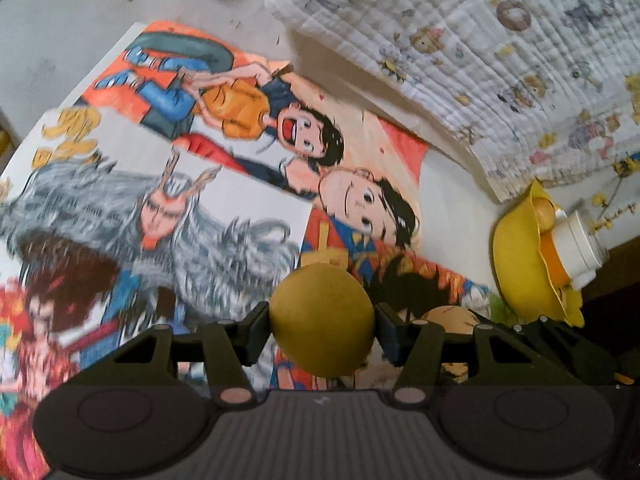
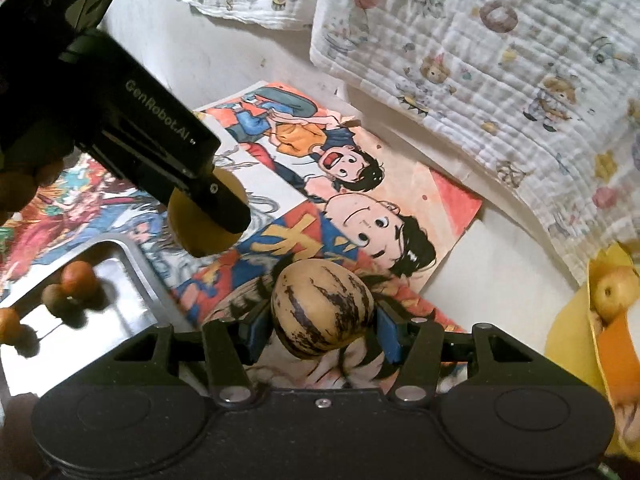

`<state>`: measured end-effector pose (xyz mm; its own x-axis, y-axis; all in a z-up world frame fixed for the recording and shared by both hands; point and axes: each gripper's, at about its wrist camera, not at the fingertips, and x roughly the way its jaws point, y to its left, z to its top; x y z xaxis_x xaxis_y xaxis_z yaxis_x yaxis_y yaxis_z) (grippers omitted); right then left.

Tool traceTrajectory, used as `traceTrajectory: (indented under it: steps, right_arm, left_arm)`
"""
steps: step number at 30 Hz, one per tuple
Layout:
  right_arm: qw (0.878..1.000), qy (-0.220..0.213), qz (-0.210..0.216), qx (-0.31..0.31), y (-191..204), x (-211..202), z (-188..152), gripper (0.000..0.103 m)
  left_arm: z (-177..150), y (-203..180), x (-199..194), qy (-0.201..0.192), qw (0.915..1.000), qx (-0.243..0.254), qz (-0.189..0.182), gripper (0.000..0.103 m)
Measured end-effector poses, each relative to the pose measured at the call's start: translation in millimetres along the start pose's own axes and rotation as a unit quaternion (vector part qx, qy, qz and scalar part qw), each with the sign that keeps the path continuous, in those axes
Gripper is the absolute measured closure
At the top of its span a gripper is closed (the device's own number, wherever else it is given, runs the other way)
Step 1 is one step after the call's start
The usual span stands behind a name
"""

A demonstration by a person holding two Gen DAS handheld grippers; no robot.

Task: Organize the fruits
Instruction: 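Carry the yellow fruit to the tray with the left tool while the right tool carries the striped melon there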

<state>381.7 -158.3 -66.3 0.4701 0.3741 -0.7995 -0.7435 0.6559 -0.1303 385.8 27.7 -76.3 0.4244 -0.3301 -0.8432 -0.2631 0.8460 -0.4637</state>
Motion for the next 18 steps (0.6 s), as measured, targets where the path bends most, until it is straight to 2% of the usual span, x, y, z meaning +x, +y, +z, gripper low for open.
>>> traceTrajectory:
  steps: [18]
  right_arm:
    - [0.999,-0.022,0.008,0.029,54,-76,-51,0.047]
  left_arm:
    - [-80,6,-51,0.006,0.9994,0.034,-0.007,0.043]
